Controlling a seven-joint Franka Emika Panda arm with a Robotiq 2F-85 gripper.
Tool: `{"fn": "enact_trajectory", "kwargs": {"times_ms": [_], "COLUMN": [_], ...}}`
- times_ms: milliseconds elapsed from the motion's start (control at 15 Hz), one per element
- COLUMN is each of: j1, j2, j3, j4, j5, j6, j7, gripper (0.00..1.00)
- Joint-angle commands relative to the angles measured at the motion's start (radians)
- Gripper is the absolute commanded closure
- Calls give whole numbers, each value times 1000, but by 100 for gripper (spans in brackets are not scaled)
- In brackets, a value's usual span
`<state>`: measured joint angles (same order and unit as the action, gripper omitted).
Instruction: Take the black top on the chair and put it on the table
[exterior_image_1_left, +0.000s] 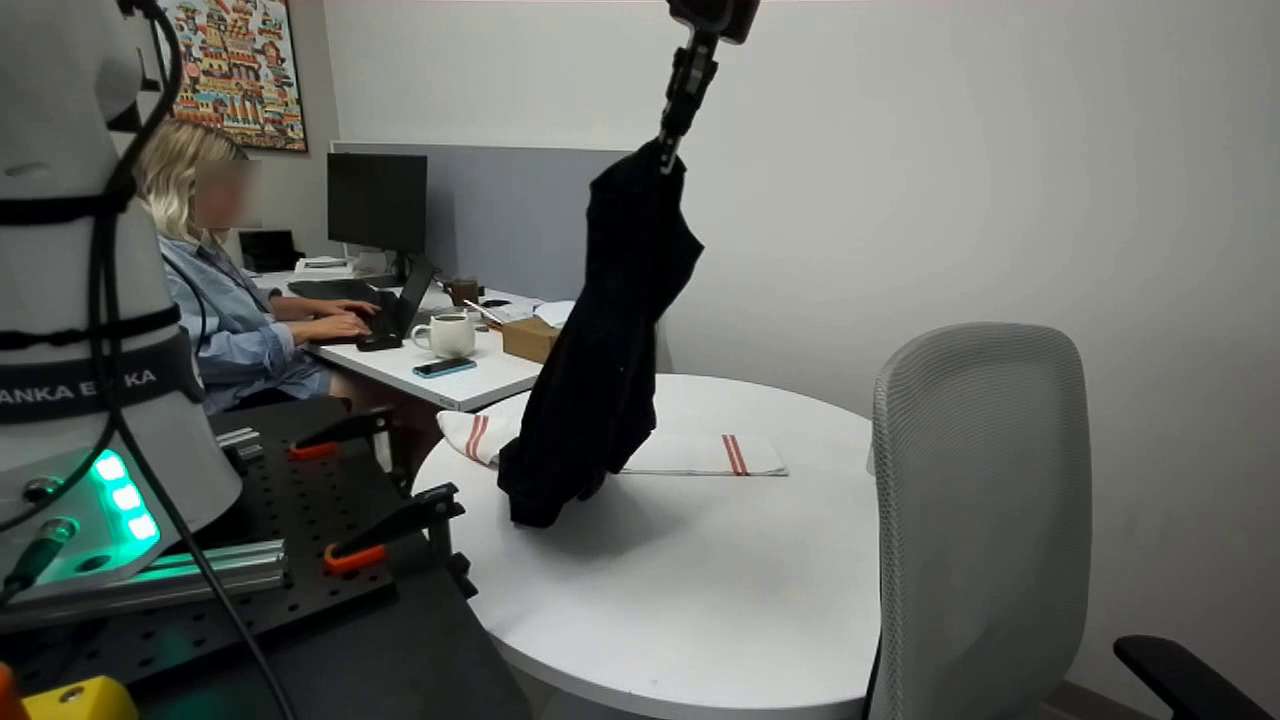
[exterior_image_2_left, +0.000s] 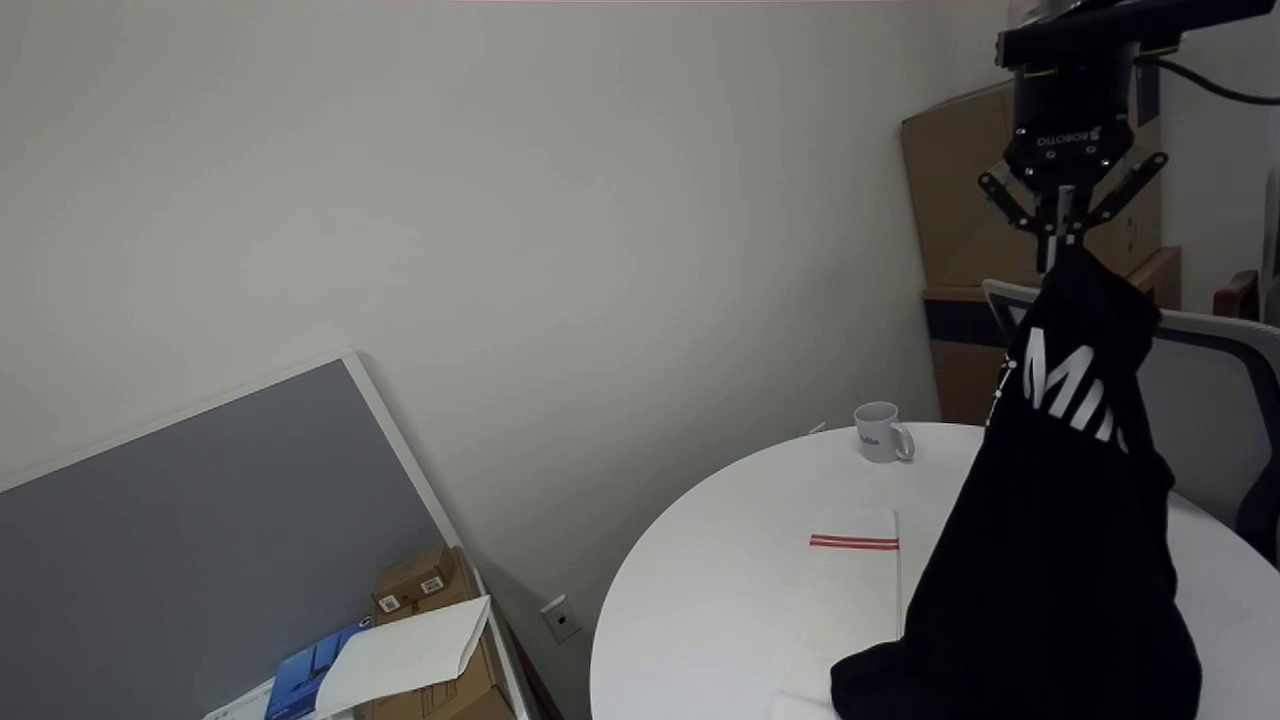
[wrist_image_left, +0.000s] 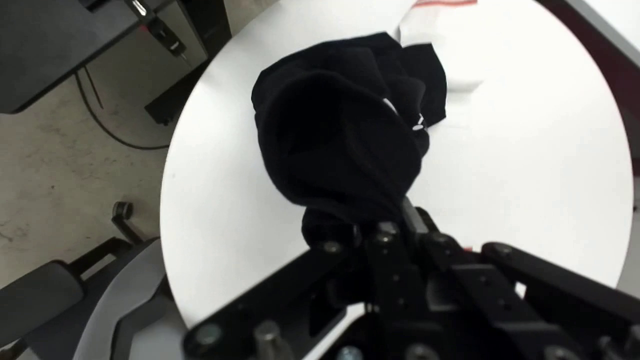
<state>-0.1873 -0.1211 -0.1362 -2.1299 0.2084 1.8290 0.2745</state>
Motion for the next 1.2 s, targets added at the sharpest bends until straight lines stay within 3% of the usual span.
{"fn": "enact_trajectory", "kwargs": {"times_ms": [0,133,200,533,733,1133], "j1": [-23,-26,-27,-21,0,66], "j2": [35,36,30,8,-54,-260], "j3": [-30,-33,-32,-16,-4,18], "j4": [113,147,150,152,110,-103], "j5": [-25,-36,-45,-124,-53,229], "j6": [78,151,197,357,366,401], "j7": [89,142,168,301,270,184], "gripper": [68,66,60,24,3,0]}}
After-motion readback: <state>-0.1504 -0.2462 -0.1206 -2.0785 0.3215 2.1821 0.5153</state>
